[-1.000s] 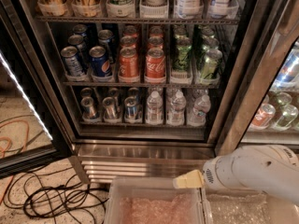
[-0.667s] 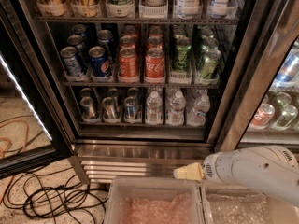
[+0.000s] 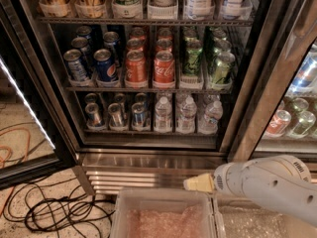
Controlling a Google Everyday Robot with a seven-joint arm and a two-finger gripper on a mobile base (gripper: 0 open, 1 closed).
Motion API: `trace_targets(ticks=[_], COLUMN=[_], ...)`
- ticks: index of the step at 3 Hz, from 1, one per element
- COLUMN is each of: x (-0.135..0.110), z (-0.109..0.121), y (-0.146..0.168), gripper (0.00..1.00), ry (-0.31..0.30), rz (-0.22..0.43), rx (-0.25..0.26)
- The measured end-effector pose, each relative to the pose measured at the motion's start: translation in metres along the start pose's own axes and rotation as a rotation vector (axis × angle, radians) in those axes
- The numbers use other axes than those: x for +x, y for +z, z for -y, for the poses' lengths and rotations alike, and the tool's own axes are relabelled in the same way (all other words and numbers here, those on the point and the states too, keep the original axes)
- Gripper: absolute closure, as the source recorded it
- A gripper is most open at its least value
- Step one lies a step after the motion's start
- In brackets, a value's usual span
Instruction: Pick water bottle from bottom shelf of fridge
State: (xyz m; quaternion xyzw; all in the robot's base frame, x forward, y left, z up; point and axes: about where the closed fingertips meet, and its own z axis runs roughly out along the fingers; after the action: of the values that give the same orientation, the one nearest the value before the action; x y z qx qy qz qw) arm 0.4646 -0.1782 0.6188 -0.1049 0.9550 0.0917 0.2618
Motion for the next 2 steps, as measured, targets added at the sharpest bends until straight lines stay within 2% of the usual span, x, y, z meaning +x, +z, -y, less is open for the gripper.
trace_targets(ticks=[1, 2], x=[-0.025, -0.055], z=[0.02, 0.048], y=[0.008, 0.01], gripper=[0.0, 0.11], ry=[-0.006, -0.011], rz=[0.087, 0.167], rx=[0.049, 0.087])
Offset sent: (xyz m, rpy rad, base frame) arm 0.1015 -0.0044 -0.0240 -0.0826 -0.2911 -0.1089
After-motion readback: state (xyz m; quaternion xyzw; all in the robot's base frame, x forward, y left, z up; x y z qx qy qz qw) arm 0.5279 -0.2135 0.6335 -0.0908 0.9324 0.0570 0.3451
